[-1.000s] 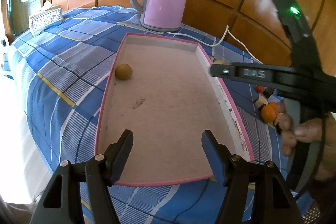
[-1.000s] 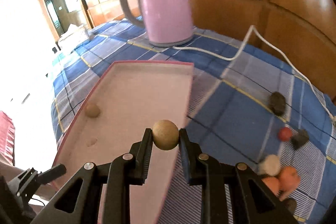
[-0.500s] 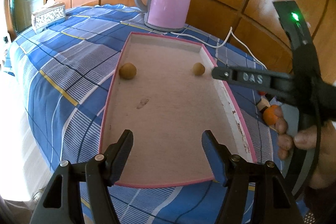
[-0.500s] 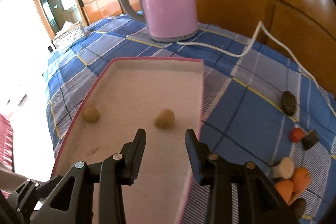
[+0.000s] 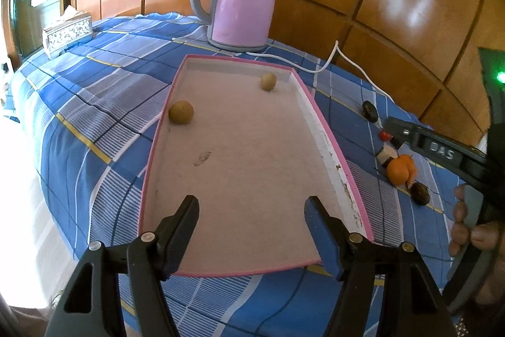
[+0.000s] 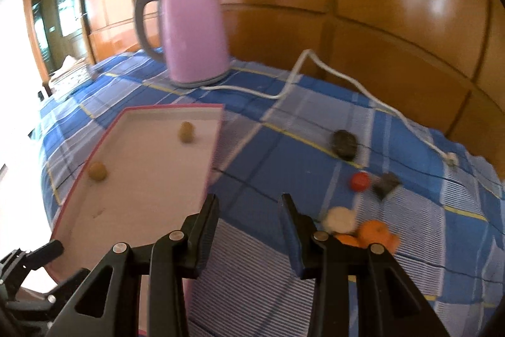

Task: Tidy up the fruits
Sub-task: 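Move the left tool to the orange and grasp it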

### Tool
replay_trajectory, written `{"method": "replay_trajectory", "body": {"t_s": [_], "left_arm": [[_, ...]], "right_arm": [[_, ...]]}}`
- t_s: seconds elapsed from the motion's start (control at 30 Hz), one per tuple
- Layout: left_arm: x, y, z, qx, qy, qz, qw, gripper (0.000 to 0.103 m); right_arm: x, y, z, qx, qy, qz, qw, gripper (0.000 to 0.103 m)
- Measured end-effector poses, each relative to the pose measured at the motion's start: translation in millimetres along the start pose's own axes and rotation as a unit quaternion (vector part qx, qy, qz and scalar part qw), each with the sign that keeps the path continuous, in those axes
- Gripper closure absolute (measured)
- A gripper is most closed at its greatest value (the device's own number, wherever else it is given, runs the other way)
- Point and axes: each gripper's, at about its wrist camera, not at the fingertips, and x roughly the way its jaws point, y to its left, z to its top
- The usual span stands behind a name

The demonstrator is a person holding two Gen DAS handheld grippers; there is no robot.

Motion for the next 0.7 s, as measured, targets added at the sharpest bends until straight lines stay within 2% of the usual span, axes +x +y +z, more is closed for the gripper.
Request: {"method": "replay_trajectory", "body": {"t_s": [0.47, 0.6, 0.7], "left_arm": [[-1, -14, 1, 0.020, -0.001, 0.001, 0.9998, 0.033], [-1, -22, 2, 0.033, -0.003, -0.001, 0.9995, 0.033], [-1, -29, 5, 0.043, -0.004, -0.004, 0.9991, 0.033]], "right_arm": [[-40, -78, -36, 0.067, -0.023, -0.089, 0.994, 0.063], [-47, -114, -55, 0.099, -0.016, -0.132, 0.986, 0.063], [-50, -149, -72, 0.141, -0.004, -0.173, 0.975, 0.063]]}}
